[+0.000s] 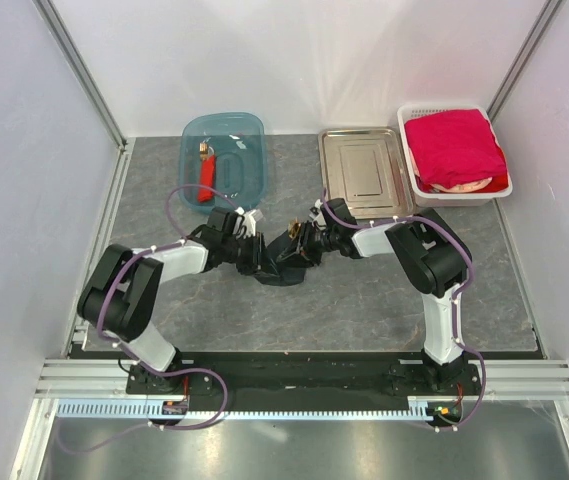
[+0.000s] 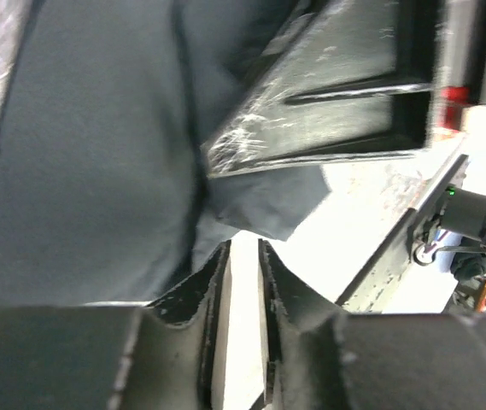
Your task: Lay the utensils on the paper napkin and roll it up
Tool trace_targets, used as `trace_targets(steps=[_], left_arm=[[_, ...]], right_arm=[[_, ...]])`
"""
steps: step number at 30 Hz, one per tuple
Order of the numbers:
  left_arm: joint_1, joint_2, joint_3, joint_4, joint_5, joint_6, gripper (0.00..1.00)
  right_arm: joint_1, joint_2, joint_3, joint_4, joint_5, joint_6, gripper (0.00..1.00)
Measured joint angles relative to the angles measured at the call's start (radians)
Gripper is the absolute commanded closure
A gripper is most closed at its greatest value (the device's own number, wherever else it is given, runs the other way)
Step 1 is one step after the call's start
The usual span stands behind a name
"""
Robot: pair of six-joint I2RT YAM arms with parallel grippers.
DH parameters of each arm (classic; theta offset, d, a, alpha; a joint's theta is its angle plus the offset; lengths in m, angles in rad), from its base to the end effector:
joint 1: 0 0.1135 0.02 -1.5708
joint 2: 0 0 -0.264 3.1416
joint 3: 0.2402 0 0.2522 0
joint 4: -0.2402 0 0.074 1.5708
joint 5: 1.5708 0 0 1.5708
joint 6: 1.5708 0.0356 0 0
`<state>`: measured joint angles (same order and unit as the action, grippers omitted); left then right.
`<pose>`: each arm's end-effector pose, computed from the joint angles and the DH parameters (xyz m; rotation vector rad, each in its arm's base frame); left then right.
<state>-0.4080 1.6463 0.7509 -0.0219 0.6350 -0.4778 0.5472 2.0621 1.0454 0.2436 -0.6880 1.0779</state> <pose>0.2691 -0.1393 0.1416 0.1977 2.5952 -1.1437 0.3274 0.2259 0.0987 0.3126 2.6939 1.4811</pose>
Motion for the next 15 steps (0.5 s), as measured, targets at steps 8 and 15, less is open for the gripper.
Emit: trace_targets(steps=[8,15], left_arm=[[0.000,-0.088,-0.052,0.054,0.008,-0.036,0.48],[0.039,-0.090,-0.082,0.077,-0.008,-0.079,0.45]], right_arm=[[0.000,-0.010,0.000,0.042,-0.023,0.006,0.43],[-0.001,-0.010,-0.003,0.045,-0.022,0.011,0.54]])
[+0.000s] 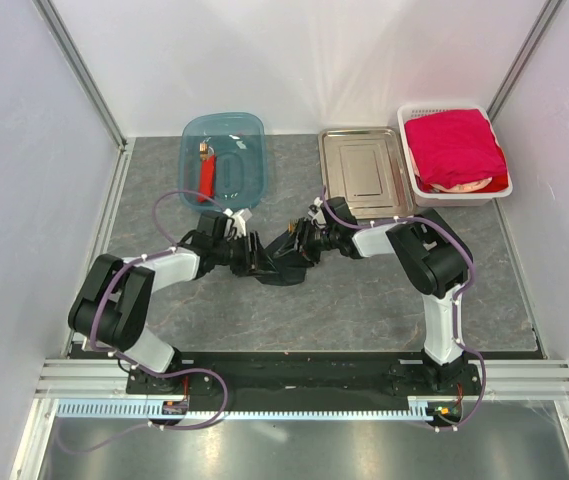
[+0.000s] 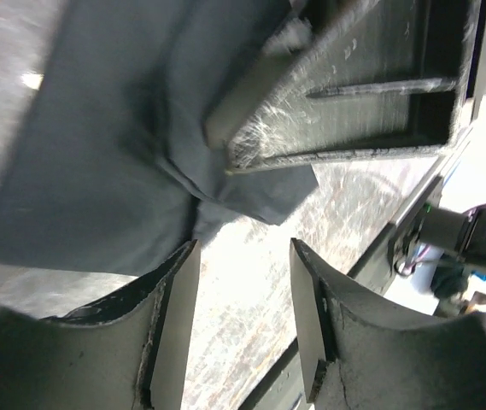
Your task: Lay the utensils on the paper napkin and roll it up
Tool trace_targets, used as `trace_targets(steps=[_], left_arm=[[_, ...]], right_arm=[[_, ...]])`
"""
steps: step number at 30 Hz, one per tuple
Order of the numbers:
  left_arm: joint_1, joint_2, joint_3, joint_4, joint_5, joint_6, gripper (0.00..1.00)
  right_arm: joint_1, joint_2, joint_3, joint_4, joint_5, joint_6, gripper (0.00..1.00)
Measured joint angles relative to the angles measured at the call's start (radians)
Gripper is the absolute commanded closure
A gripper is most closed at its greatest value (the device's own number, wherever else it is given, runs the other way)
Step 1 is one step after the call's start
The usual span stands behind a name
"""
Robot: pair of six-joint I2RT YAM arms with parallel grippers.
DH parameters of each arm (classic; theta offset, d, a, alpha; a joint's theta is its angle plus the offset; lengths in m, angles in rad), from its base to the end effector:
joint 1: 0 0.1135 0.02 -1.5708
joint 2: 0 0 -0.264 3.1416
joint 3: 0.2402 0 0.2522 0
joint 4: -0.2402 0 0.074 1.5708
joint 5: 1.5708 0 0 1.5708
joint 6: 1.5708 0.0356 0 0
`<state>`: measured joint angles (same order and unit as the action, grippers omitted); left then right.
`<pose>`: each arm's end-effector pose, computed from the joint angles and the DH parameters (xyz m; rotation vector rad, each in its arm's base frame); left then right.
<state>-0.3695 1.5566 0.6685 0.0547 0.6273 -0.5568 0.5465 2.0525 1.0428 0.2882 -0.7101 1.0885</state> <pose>0.2596 -0.1229 0.1492 0.0785 2.5283 -1.1616 0.3291 0.2273 0.1053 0.2791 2.6508 1.5337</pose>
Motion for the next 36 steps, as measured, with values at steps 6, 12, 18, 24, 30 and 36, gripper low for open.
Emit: trace_targets(steps=[6,12,18,24,30,36], left_arm=[[0.044,0.004,-0.004,0.051,-0.024,-0.009,0.45],[0.047,0.059,-0.004,0.127,-0.024,-0.024,0.48],[0.047,0.119,0.009,0.144,-0.027,-0.029,0.54],[0.046,0.145,0.021,0.165,-0.024,-0.035,0.64],[0.032,0.149,0.023,0.191,-0.023,-0.044,0.79],[0.029,0.153,0.043,0.170,-0.042,-0.045,0.96]], right_arm=[[-0.002,0.003,-0.012,-0.008,0.005,0.008,0.63],[-0.006,0.004,-0.016,-0.007,0.004,0.009,0.66],[-0.008,0.004,-0.019,-0.007,0.004,0.011,0.71],[-0.009,0.005,-0.021,-0.008,0.004,0.013,0.75],[-0.010,0.006,-0.021,-0.008,0.003,0.013,0.76],[-0.013,0.006,-0.021,-0.011,0.000,0.007,0.75]])
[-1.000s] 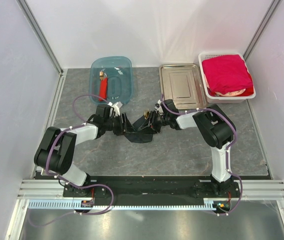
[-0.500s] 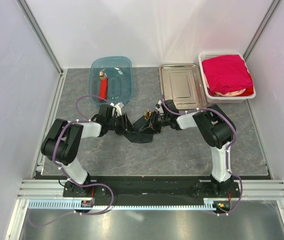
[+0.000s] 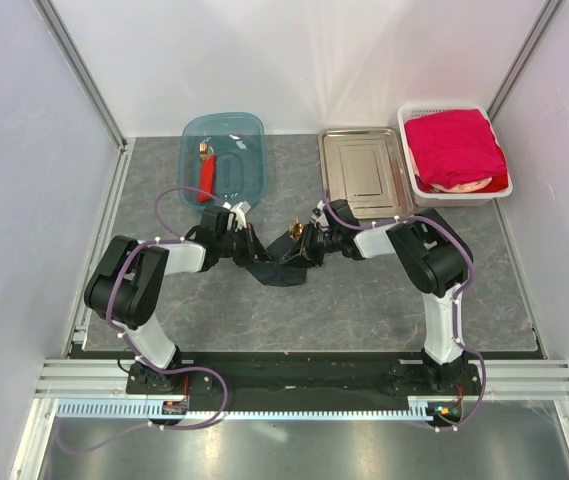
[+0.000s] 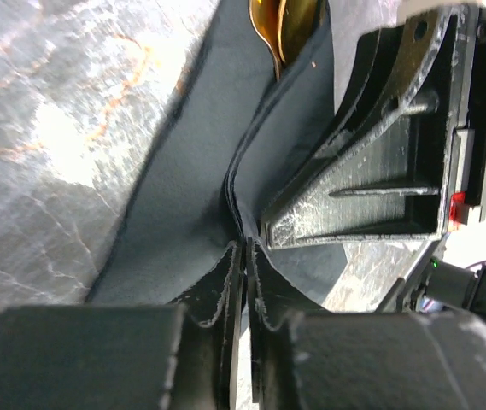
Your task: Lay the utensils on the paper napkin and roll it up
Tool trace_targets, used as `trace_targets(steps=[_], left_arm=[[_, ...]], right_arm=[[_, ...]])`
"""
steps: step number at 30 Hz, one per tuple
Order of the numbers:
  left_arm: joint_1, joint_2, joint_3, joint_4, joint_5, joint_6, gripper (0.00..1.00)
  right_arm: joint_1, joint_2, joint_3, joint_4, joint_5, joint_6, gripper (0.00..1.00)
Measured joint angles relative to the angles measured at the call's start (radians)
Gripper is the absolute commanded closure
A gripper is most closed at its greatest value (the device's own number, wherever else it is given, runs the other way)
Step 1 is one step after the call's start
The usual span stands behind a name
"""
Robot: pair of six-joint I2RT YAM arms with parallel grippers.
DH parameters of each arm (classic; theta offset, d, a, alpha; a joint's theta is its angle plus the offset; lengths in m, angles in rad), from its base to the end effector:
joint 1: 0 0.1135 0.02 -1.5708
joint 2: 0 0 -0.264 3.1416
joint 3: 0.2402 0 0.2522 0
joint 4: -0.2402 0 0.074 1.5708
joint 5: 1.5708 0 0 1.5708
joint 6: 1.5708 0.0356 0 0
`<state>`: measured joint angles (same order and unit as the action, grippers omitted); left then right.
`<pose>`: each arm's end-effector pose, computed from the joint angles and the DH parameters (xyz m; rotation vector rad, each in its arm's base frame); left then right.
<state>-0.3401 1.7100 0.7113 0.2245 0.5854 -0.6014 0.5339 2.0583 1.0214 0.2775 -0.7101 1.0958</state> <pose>0.2893 -0.1232 0.1290 -0.0112 2.4730 -1.1271 0.3267 0.2201 0.0969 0.3318 2.6834 1.5137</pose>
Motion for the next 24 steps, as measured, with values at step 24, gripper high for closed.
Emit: trace_targets(steps=[24], left_arm=[[0.000,0.000,0.013,-0.075,-0.087,0.013,0.98]], right_arm=[[-0.081,-0.161,0.082,-0.280,0.016,-0.258,0.90]])
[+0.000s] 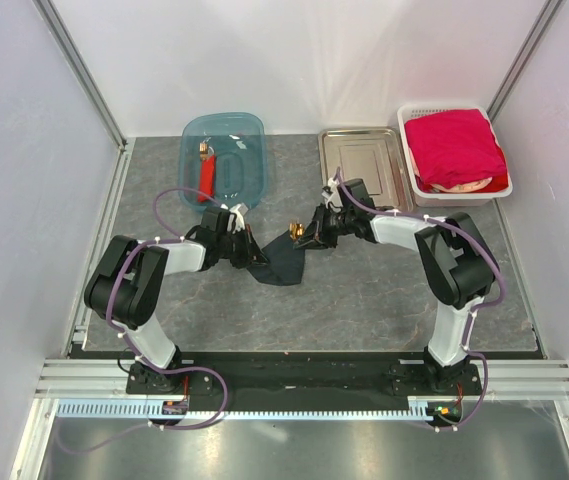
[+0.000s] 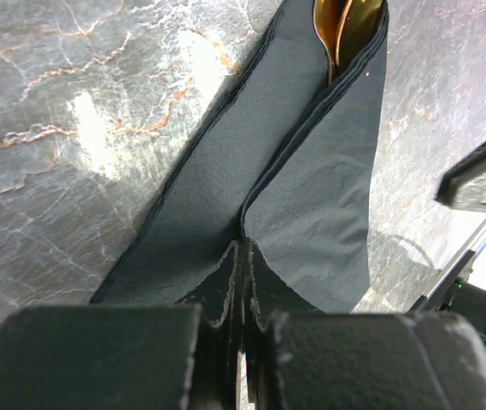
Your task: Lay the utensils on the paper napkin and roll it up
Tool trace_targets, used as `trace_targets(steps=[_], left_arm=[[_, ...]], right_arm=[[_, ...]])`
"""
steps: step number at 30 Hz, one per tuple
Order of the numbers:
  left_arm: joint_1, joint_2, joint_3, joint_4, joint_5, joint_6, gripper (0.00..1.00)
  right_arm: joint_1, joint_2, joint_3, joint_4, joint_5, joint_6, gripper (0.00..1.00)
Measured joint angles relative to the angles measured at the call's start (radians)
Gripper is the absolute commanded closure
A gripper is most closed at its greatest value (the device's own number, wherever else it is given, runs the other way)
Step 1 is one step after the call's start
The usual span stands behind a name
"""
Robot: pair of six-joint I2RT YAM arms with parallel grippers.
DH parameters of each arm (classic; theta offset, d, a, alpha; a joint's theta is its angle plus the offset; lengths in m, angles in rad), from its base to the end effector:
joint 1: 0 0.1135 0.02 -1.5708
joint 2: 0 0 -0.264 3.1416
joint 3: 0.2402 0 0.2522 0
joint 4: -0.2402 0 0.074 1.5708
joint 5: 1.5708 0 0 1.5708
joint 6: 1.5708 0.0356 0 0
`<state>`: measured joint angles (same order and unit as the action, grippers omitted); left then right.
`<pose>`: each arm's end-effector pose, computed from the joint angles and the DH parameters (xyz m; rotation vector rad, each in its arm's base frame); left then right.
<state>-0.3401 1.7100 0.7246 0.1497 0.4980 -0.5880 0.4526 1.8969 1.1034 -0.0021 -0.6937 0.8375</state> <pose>0.2890 -0.1203 0.1258 -0.0666 2.5279 -1.0060 0.3409 0.1911 0.1586 0.1199 2.6068 1.3793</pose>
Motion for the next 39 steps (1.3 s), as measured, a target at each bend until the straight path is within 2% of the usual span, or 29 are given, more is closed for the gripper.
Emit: trace_targets(steps=[21,22,24,25,28,33,37,39], left_arm=[[0.000,0.000,0.014,-0.006,0.000,0.006,0.98],[0.000,0.000,0.015,-0.006,0.001,0.006,0.95],[0.000,0.000,0.016,-0.006,0.002,0.007,0.75],[0.000,0.000,0.017,-0.006,0.003,0.010,0.61],[0.000,-0.014,0.017,-0.022,0.004,0.036,0.56],[0.005,-0.149,0.017,-0.074,0.034,0.092,0.60],[-0.018,-0.240,0.017,-0.060,0.085,0.110,0.72],[-0.047,-0.227,0.016,-0.050,0.105,0.106,0.75]], right_arm=[[0.085,0.132,0.062,-0.013,0.130,-0.083,1.00],[0.087,0.135,0.062,-0.011,0.132,-0.083,1.00],[0.089,0.136,0.062,-0.012,0.139,-0.089,1.00],[0.090,0.137,0.063,-0.013,0.143,-0.093,1.00],[0.095,0.143,0.064,-0.019,0.157,-0.107,1.00],[0.095,0.146,0.069,-0.023,0.155,-0.121,1.00],[0.095,0.150,0.070,-0.019,0.142,-0.125,1.00],[0.095,0.154,0.070,-0.013,0.134,-0.124,1.00]])
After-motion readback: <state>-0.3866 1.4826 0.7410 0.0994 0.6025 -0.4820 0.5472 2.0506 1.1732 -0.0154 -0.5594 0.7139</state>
